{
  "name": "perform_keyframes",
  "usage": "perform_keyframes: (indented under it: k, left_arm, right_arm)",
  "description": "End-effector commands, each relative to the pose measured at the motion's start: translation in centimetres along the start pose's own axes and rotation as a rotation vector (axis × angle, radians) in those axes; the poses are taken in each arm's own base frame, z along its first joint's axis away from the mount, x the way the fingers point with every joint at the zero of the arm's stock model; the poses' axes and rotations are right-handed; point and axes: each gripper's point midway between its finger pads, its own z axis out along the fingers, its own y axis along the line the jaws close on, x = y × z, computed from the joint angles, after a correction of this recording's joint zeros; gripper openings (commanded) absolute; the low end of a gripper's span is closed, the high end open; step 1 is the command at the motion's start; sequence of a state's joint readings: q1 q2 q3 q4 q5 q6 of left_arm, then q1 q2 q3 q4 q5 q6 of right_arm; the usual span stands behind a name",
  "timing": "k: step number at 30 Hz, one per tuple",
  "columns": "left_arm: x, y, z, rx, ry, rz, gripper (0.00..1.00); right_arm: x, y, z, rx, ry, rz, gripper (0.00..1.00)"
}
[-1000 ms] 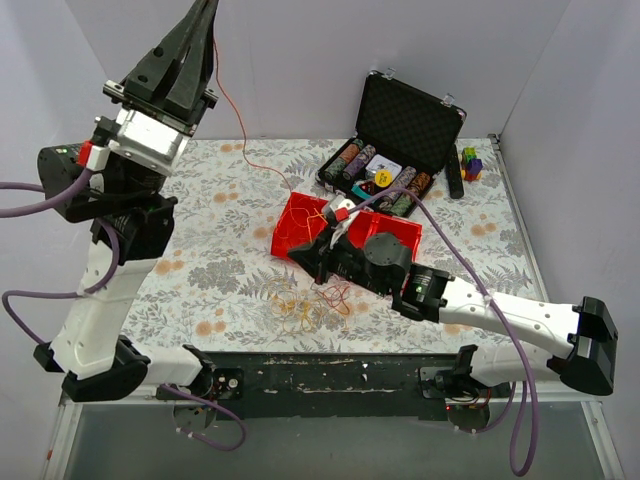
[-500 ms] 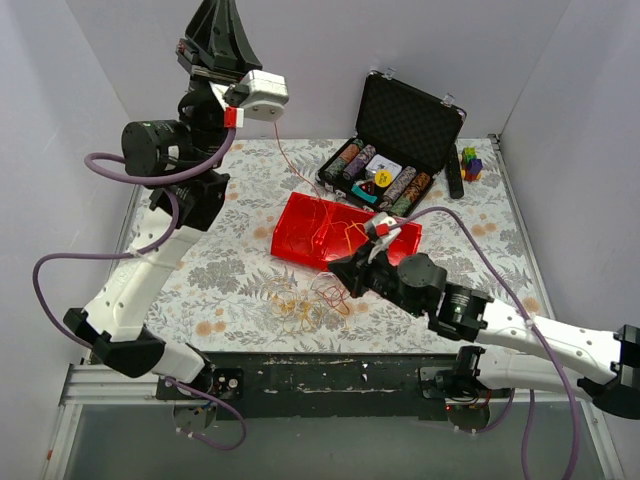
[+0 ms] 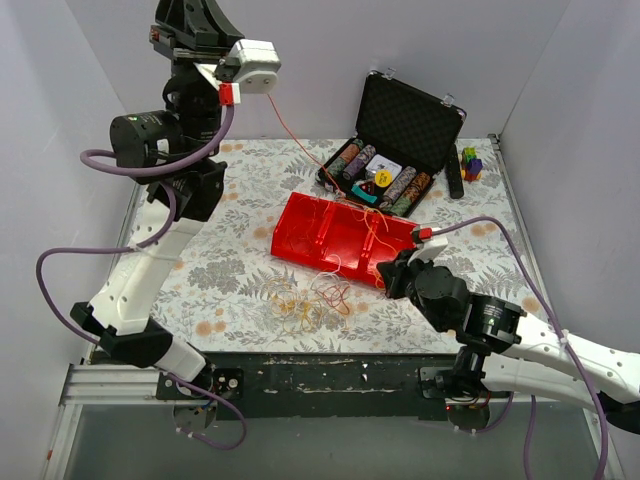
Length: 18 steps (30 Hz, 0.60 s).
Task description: Untangle the cables
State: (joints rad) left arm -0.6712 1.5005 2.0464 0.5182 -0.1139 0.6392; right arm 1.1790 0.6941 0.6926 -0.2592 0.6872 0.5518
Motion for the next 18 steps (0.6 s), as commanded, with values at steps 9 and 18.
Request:
perform_keyframes:
  k: [9, 18]
  left_arm:
    - [-0.6, 4.5, 1.4, -0.115, 0.009, 0.054, 0.0]
    - [-0.7, 2.6, 0.8, -0.054, -0.022, 0.057, 0.0]
  right_arm:
    - [0.3, -6.6, -3.0, 0.308, 0.025, 0.109, 0.01]
    - [-0.7, -5.3, -2.0, 0.268, -0.013, 0.111, 0.01]
